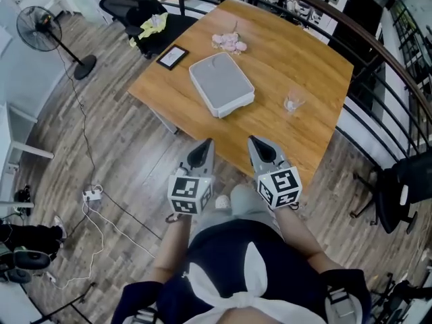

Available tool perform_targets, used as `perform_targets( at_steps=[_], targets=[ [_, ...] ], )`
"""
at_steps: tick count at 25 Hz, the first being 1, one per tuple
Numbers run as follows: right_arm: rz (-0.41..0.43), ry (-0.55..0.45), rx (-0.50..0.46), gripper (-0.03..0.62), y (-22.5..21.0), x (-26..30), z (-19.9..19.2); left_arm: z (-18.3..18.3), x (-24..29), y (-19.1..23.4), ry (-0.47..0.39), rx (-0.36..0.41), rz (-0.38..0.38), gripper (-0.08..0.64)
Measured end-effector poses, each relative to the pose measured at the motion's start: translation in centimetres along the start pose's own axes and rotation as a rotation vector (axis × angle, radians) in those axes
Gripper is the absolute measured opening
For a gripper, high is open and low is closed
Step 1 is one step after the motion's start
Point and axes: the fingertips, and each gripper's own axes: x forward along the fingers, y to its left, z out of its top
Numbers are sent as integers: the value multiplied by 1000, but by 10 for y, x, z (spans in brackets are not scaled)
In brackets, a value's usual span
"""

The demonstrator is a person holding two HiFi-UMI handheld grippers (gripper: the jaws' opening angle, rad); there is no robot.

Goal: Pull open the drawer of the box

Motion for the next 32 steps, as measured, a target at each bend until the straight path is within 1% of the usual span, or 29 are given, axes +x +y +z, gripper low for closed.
perform_targets(
  at_steps=[3, 4, 5, 7, 11, 15, 20, 27, 32],
  targets=[
    [-13, -2, 1, 0, -8, 9, 4, 2, 10, 2, 2, 7, -14, 20],
    [-13, -1, 3, 19, -11, 14, 5, 2, 15, 4, 1, 5, -16, 20],
    [-12, 3, 8, 99, -14, 20, 5, 2, 19, 7, 3, 3, -19, 20],
    [-13, 9, 23, 125, -20, 30, 6, 1, 26, 11, 11, 2, -25, 20],
    [-7, -18, 57, 173, -35, 52, 17, 10, 47, 26, 14, 9, -30, 20],
    [-16, -13, 71, 190, -57, 74, 21, 20, 76, 34, 38, 36, -49, 20],
    [-34, -18, 86, 190, -79, 98, 26, 34, 109, 47, 24, 52, -72, 20],
    [-41, 12, 109, 190, -104, 126, 17, 32, 144, 58, 46, 72, -87, 20],
    [-34, 41, 158, 190, -117, 145, 2, 25, 160, 69, 84, 65, -88, 20]
  ],
)
